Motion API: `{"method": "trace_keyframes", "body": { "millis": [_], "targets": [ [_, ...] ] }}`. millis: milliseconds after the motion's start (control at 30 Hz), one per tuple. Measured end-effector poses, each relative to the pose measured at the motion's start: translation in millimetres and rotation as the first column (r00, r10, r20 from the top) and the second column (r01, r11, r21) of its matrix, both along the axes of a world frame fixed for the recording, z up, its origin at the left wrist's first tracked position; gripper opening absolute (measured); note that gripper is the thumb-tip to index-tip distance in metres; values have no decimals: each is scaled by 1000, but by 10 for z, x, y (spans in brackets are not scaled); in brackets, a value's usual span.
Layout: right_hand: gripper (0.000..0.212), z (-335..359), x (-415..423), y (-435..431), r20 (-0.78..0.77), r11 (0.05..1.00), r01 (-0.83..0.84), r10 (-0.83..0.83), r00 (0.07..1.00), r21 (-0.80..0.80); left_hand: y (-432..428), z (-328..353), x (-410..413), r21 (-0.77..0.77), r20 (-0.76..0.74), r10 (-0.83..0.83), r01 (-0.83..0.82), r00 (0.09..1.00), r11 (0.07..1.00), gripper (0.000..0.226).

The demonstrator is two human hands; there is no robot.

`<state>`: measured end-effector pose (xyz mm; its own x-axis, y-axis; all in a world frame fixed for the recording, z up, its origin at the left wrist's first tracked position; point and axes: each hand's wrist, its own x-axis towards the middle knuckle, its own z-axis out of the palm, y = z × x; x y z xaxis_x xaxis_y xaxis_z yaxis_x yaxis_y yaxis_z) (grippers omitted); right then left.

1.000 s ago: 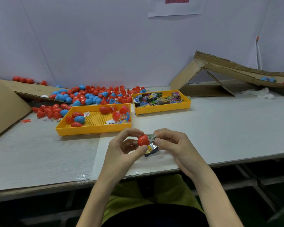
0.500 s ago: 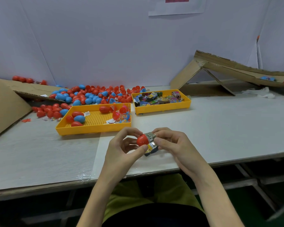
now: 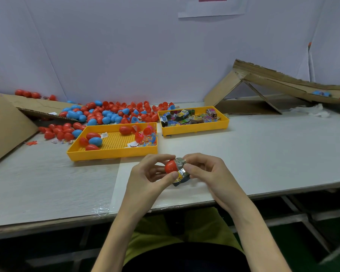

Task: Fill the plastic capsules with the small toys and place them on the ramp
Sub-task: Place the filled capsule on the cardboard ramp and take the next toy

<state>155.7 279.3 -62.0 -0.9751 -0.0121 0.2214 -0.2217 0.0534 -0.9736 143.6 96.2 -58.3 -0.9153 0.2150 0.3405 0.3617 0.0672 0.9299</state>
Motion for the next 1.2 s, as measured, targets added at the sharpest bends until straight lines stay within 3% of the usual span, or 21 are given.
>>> {"method": "trace_keyframes", "body": {
  "millis": [433, 667, 833, 933, 1033, 1200],
  "targets": [
    [13, -16, 15, -35, -74, 990, 78, -70, 995, 114, 11, -41, -10, 11, -13, 30, -30, 999, 999, 31],
    [27, -13, 32, -47, -111, 990, 108, -97, 989, 94, -4, -23, 7, 8, -21, 24, -23, 1000, 1000, 30],
    [17, -6, 33, -69, -133, 988, 132, -120, 984, 85, -14, -11, 12, -3, -26, 51, -51, 998, 999, 30],
    [13, -33, 51, -116, -184, 981, 167, -146, 972, 102, 1, -12, 8, 3, -35, 78, -78, 996, 997, 29],
    [22, -86, 80, -165, -270, 952, 258, -208, 940, 165, 18, -13, 12, 23, -47, 94, -93, 994, 995, 31],
    [37, -130, 103, -229, -466, 901, 321, -159, 871, 293, -6, -37, -31, 53, -33, 105, -104, 994, 993, 34]
  ]
}}
